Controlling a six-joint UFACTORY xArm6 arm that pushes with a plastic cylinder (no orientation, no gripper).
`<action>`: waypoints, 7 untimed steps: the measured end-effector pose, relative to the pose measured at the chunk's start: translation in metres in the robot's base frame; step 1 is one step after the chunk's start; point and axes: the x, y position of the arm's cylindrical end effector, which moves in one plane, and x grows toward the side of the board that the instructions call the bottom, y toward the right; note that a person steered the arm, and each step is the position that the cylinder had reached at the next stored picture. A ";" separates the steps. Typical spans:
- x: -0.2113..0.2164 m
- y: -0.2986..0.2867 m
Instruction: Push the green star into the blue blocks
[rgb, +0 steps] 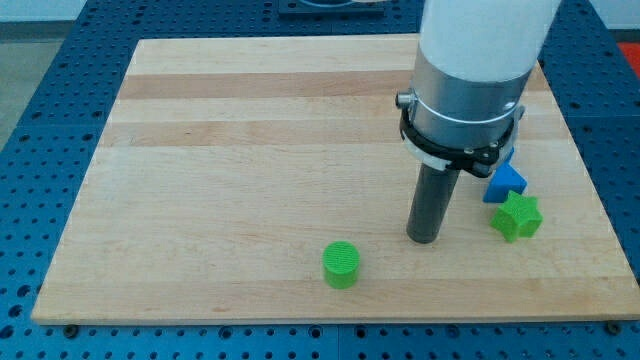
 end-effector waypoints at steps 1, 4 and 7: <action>0.004 0.002; 0.056 0.050; 0.058 0.079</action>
